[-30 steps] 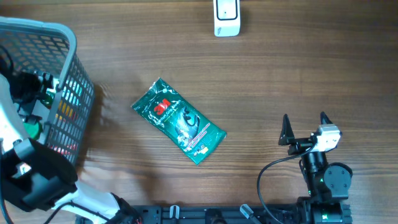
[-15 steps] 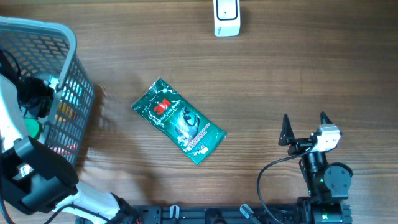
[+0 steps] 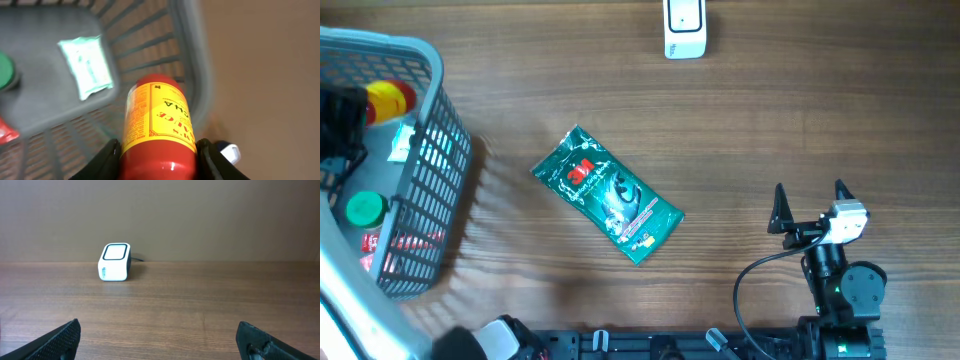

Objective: Scan the item barcode
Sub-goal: 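Reach the left gripper into the basket and grasp the red-yellow bottle, then carry the bottle out and set it upright beside the glove pack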

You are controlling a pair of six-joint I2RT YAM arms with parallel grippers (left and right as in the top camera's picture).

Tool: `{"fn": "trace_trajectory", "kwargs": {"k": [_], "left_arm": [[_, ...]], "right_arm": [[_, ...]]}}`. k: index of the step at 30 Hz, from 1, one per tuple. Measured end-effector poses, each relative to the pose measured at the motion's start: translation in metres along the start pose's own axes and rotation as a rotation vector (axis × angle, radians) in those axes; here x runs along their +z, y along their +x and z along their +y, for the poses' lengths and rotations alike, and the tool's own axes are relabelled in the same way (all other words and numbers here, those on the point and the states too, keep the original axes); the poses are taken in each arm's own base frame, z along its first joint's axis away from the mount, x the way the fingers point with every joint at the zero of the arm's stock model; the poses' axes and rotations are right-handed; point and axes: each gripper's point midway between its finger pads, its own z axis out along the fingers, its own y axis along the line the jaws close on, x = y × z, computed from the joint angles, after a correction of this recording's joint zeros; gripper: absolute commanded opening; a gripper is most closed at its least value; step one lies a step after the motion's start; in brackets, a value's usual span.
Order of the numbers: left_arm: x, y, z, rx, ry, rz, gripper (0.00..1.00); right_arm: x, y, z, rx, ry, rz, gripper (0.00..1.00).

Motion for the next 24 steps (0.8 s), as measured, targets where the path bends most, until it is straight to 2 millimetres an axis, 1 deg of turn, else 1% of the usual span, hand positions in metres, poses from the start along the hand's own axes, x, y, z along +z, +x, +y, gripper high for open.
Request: {"fn": "trace_trajectory", "kwargs": {"k": [2,4,5,6,7,9,11,13,15,16,17,18,20,22,24], "left_arm": [[-0.03,0.003,-0.019,0.035,0.092,-0.054,0.25],[-0.06,0.012,-0.037,0.078,0.185,-0.093,0.25],[-0.076,0.022,-0.048,0.108,0.241,-0.1,0.25],[-0.084,0.029,-0.054,0.121,0.271,-0.099,0.24],[-0.095,0.043,-0.065,0.152,0.323,-0.079,0.24],[-0.1,0.066,-0.082,0.206,0.383,-0.025,0.24],[-0.101,0.098,-0.101,0.27,0.447,0.072,0.24],[-0.102,0.125,-0.114,0.328,0.488,0.154,0.24],[-0.098,0.159,-0.126,0.391,0.518,0.258,0.24],[-0.092,0.181,-0.132,0.43,0.518,0.33,0.24],[-0.085,0.194,-0.134,0.452,0.502,0.366,0.24],[-0.076,0.216,-0.136,0.488,0.479,0.429,0.24],[-0.055,0.249,-0.137,0.545,0.421,0.517,0.25],[-0.032,0.292,-0.134,0.625,0.342,0.601,0.25],[-0.003,0.343,-0.125,0.726,0.239,0.678,0.26]], "right_arm": [[0.0,0.0,0.0,0.0,0.0,0.0,1.0],[0.0,0.0,0.0,0.0,0.0,0.0,1.0],[0.0,0.0,0.0,0.0,0.0,0.0,1.0],[0.0,0.0,0.0,0.0,0.0,0.0,1.0],[0.0,0.0,0.0,0.0,0.0,0.0,1.0],[0.0,0.0,0.0,0.0,0.0,0.0,1.0],[0.0,0.0,0.0,0.0,0.0,0.0,1.0],[0.0,0.0,0.0,0.0,0.0,0.0,1.0],[0.0,0.0,0.0,0.0,0.0,0.0,1.0],[0.0,0.0,0.0,0.0,0.0,0.0,1.0],[0.0,0.0,0.0,0.0,0.0,0.0,1.0],[0.0,0.0,0.0,0.0,0.0,0.0,1.0],[0.0,0.0,0.0,0.0,0.0,0.0,1.0],[0.0,0.0,0.0,0.0,0.0,0.0,1.0],[0.0,0.0,0.0,0.0,0.0,0.0,1.0]]}}
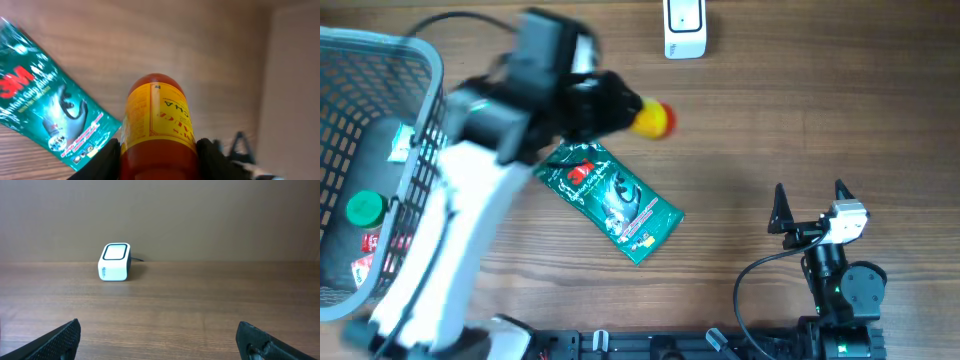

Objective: Scan the item barcode
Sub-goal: 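Carry the bottle out and set it upright beside the glove pack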

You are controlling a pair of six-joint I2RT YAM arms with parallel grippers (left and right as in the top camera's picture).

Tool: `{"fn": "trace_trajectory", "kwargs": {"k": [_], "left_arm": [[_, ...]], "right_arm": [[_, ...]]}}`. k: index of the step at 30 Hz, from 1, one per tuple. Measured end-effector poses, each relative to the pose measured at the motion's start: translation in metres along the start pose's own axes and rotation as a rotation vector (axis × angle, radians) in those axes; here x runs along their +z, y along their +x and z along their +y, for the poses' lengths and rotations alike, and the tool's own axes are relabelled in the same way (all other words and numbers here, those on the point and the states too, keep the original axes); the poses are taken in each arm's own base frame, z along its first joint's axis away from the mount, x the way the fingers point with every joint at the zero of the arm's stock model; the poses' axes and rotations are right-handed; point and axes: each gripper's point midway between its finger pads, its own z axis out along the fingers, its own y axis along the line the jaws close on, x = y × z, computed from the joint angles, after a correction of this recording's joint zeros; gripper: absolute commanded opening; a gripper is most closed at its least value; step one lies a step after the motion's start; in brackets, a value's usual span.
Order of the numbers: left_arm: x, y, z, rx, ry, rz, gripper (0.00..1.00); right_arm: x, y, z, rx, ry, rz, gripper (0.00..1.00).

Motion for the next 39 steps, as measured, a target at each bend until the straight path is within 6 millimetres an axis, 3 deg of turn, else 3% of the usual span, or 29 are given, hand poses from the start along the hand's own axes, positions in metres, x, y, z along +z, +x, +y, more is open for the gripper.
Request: {"fn": "trace_trajectory", "kwargs": {"k": [1,3,6,8,11,14,17,20,24,27,29,30,33,36,39], "left_arm": [[0.031,0.013,-0.004,0.034,-0.051,0.062,0.28],[0.072,0.033,-0.003,0.084,-0.13,0.14,0.28],[0.141,0.069,0.009,0.221,-0.288,0.249,0.29],[0.169,0.084,0.022,0.288,-0.355,0.307,0.29],[0.187,0.089,0.039,0.365,-0.436,0.331,0.35],[0.187,0.081,0.044,0.401,-0.469,0.299,0.54],[0.186,0.078,0.045,0.422,-0.479,0.293,0.85],[0.185,0.079,0.047,0.424,-0.489,0.295,1.0],[0.181,0.076,0.045,0.429,-0.492,0.29,1.0],[0.163,0.065,0.026,0.432,-0.442,0.233,1.0],[0.135,0.053,0.004,0.435,-0.374,0.158,1.0],[0.106,0.044,-0.013,0.438,-0.318,0.091,1.0],[0.057,0.035,-0.03,0.442,-0.241,-0.012,1.0],[0.034,0.025,-0.031,0.444,-0.246,-0.088,1.0],[0.031,0.016,-0.025,0.446,-0.295,-0.135,1.0]], "right_arm": [[0.0,0.0,0.0,0.0,0.0,0.0,1.0],[0.0,0.0,0.0,0.0,0.0,0.0,1.0],[0.0,0.0,0.0,0.0,0.0,0.0,1.0],[0.0,0.0,0.0,0.0,0.0,0.0,1.0],[0.0,0.0,0.0,0.0,0.0,0.0,1.0],[0.0,0.0,0.0,0.0,0.0,0.0,1.0],[0.0,0.0,0.0,0.0,0.0,0.0,1.0],[0.0,0.0,0.0,0.0,0.0,0.0,1.0],[0.0,0.0,0.0,0.0,0.0,0.0,1.0],[0.0,0.0,0.0,0.0,0.0,0.0,1.0],[0.0,0.0,0.0,0.0,0.0,0.0,1.0],[0.0,0.0,0.0,0.0,0.0,0.0,1.0],[0.0,0.0,0.0,0.0,0.0,0.0,1.0],[0.0,0.0,0.0,0.0,0.0,0.0,1.0],[0.0,0.0,0.0,0.0,0.0,0.0,1.0]]}}
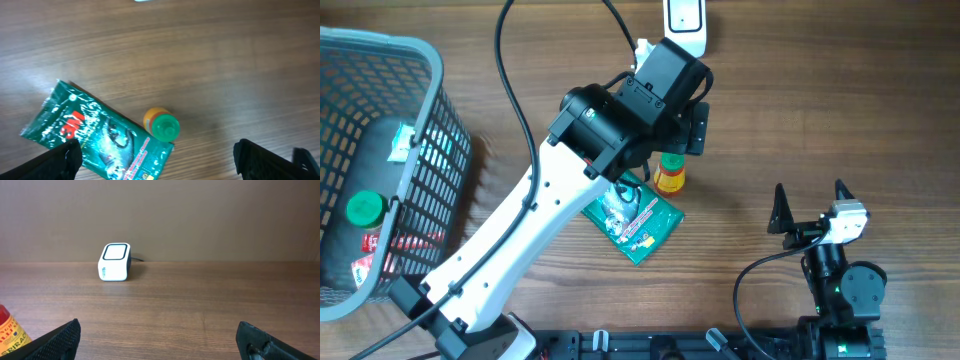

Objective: Scan the item barcode
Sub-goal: 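Carry the bottle out and set it upright beside the glove pack, then reach the left gripper into the basket and grasp the green-capped jar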

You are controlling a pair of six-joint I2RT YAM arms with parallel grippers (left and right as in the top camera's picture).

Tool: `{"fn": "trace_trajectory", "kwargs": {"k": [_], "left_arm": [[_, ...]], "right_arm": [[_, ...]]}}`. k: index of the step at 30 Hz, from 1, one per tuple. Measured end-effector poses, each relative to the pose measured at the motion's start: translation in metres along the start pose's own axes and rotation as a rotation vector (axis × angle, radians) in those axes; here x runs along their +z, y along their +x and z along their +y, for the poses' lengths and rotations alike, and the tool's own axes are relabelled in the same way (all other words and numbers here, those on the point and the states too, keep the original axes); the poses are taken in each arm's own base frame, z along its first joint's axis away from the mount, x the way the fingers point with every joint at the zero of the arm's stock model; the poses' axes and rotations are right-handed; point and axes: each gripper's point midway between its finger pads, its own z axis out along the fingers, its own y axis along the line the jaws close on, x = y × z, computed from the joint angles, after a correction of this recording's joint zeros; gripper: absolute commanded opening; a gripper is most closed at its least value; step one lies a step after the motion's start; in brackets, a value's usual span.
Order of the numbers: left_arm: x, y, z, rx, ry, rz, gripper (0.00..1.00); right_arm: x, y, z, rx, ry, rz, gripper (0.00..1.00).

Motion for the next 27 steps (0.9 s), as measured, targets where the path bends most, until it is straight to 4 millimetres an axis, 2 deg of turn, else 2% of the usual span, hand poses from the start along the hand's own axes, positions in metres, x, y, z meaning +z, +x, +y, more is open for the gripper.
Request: {"fn": "trace_trajectory", "kwargs": {"k": [4,5,7,8,9,12,13,14,17,20,23,27], "left_arm": [[-0.003,-0.017,0.034,-0.028,-0.14,-0.078,1.0],[-0.016,-0.033,0.073,-0.099,-0.223,-0.137,1.0],[-0.037,-0.046,0.12,-0.214,-0.284,-0.193,1.0],[-0.055,-0.053,0.16,-0.325,-0.335,-0.24,1.0],[-0.083,-0.052,0.214,-0.479,-0.407,-0.302,1.0],[-0.142,-0.024,0.309,-0.842,-0.523,-0.41,1.0],[-0.159,-0.002,0.344,-1.004,-0.586,-0.43,1.0],[-0.168,0.015,0.364,-1.108,-0.626,-0.431,1.0],[-0.168,0.077,0.415,-1.416,-0.718,-0.304,1.0],[-0.142,0.122,0.444,-1.652,-0.759,-0.127,1.0],[-0.113,0.142,0.462,-1.775,-0.776,-0.013,1.0],[-0.056,0.174,0.476,-1.913,-0.812,0.065,1.0]], "right_arm": [[0.0,0.0,0.0,0.0,0.0,0.0,1.0],[0.0,0.0,0.0,0.0,0.0,0.0,1.0],[0.0,0.0,0.0,0.0,0.0,0.0,1.0],[0.0,0.0,0.0,0.0,0.0,0.0,1.0],[0.0,0.0,0.0,0.0,0.0,0.0,1.0],[0.0,0.0,0.0,0.0,0.0,0.0,1.0],[0.0,0.0,0.0,0.0,0.0,0.0,1.0],[0.0,0.0,0.0,0.0,0.0,0.0,1.0],[0.0,0.0,0.0,-0.002,0.0,0.0,1.0],[0.0,0.0,0.0,-0.003,0.0,0.0,1.0],[0.0,0.0,0.0,-0.003,0.0,0.0,1.0],[0.0,0.0,0.0,-0.003,0.0,0.0,1.0]]}}
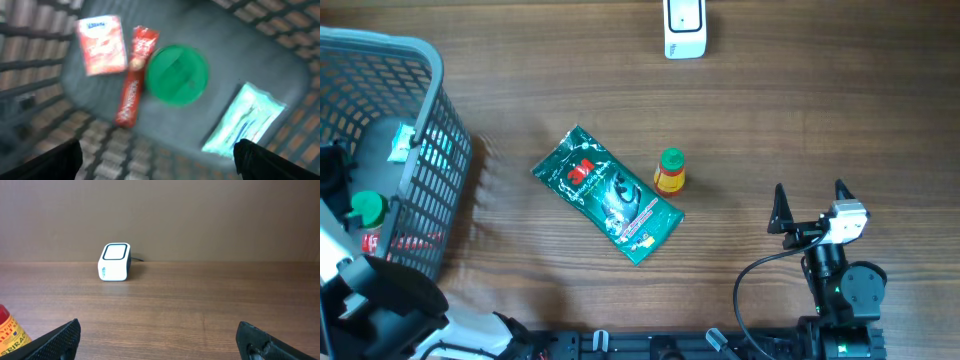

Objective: Scan the item barcode
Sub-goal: 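Reach the left gripper into the basket and grasp the green-capped jar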

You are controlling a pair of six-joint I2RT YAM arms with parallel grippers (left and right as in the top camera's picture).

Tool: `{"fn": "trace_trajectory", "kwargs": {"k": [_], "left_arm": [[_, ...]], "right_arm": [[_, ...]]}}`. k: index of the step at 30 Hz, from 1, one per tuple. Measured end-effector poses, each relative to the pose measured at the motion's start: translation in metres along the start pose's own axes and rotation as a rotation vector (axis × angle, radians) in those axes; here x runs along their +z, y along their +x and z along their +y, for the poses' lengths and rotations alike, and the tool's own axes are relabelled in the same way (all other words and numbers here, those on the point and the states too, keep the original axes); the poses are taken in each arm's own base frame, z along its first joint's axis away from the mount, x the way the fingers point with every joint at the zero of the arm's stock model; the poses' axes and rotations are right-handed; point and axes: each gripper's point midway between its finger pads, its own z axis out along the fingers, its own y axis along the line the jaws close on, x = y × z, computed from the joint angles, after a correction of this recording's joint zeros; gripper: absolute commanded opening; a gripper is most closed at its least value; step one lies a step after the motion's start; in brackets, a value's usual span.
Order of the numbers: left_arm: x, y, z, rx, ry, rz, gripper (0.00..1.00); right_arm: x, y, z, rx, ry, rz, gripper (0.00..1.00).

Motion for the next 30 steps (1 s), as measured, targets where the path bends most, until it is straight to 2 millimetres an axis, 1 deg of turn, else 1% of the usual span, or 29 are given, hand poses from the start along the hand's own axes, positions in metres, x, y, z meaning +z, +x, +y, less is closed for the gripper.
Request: {"fn": "trace_trajectory", "kwargs": {"k": [2,5,11,15,17,21,22,24,25,27,28,30], "left_arm": [[0.023,0.003,-0.002,-0.031,-0.004,0.001,1.0],[0.046,0.004,-0.007,-0.05,0.014,-0.009,1.0],[0.078,0.008,-0.008,-0.052,-0.002,-0.008,1.0],[0.099,0.005,-0.014,-0.049,-0.025,-0.022,1.0],[0.105,0.003,-0.014,-0.05,-0.036,-0.027,1.0],[0.125,0.001,-0.009,-0.051,-0.092,-0.023,1.0],[0.131,0.001,-0.009,-0.049,-0.102,-0.023,0.98],[0.144,0.005,-0.006,-0.042,-0.138,-0.012,0.85],[0.147,0.005,-0.006,-0.035,-0.145,-0.009,0.76],[0.148,0.005,-0.006,-0.032,-0.143,-0.008,0.64],[0.147,0.005,-0.005,-0.021,-0.148,-0.007,0.59],[0.147,0.006,-0.005,-0.012,-0.146,-0.002,0.57]], "right_arm": [[0.0,0.0,0.0,0.0,0.0,0.0,1.0],[0.0,0.0,0.0,0.0,0.0,0.0,1.0],[0.0,0.0,0.0,0.0,0.0,0.0,1.0],[0.0,0.0,0.0,0.0,0.0,0.0,1.0],[0.0,0.0,0.0,0.0,0.0,0.0,1.0],[0.0,0.0,0.0,0.0,0.0,0.0,1.0],[0.0,0.0,0.0,0.0,0.0,0.0,1.0],[0.0,0.0,0.0,0.0,0.0,0.0,1.0],[0.0,0.0,0.0,0.0,0.0,0.0,1.0],[0.0,0.0,0.0,0.0,0.0,0.0,1.0],[0.0,0.0,0.0,0.0,0.0,0.0,1.0],[0.0,0.0,0.0,0.0,0.0,0.0,1.0]]}}
